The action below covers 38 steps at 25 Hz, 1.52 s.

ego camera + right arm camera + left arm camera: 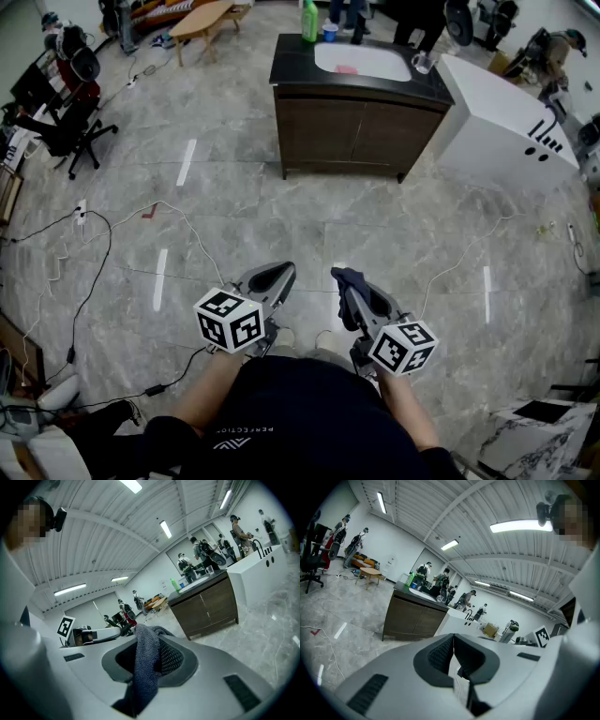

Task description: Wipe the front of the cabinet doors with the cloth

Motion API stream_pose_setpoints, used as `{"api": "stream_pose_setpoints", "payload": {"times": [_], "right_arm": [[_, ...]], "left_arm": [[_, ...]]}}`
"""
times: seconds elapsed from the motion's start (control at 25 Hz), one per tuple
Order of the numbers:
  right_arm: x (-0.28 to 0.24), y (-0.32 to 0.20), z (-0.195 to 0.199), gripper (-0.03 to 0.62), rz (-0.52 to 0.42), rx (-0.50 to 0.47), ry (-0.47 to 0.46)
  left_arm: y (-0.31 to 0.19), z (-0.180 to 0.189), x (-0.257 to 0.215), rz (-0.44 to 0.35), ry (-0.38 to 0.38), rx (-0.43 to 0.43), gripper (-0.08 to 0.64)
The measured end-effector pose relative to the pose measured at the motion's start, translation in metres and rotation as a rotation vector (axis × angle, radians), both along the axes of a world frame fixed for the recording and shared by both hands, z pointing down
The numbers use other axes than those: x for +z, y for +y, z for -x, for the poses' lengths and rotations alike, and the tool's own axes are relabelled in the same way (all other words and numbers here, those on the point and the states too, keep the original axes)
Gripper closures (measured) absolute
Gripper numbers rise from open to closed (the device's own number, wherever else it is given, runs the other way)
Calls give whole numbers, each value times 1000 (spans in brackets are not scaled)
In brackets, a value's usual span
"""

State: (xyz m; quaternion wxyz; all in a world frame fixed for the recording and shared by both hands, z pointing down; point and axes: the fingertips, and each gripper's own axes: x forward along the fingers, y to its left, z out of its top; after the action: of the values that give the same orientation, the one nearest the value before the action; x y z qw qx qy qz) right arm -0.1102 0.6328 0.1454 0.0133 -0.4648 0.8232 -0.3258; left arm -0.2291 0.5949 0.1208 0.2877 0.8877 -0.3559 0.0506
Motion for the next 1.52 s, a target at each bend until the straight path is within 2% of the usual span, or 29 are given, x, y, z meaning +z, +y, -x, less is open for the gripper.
{"api": "stream_pose_setpoints", "payload": {"times": [0.32, 0.6, 1.08, 1.28, 1.52], "right_arm": [[-1, -2, -5, 508, 5, -13, -32], [0, -6, -13, 508, 1, -53, -15], [5, -34, -55, 508, -9, -87, -22], [12, -45, -58, 508, -3, -108, -36], [17, -71, -56, 508, 3, -106, -30]], "left_arm": [[4, -8, 2, 17, 19, -2, 551], [2, -19, 3, 12, 6, -18, 551], [-19, -62, 9, 3, -27, -50, 551], [-25, -62, 14, 15, -35, -79, 551], [-56, -61, 19, 1, -48, -81, 551]]}}
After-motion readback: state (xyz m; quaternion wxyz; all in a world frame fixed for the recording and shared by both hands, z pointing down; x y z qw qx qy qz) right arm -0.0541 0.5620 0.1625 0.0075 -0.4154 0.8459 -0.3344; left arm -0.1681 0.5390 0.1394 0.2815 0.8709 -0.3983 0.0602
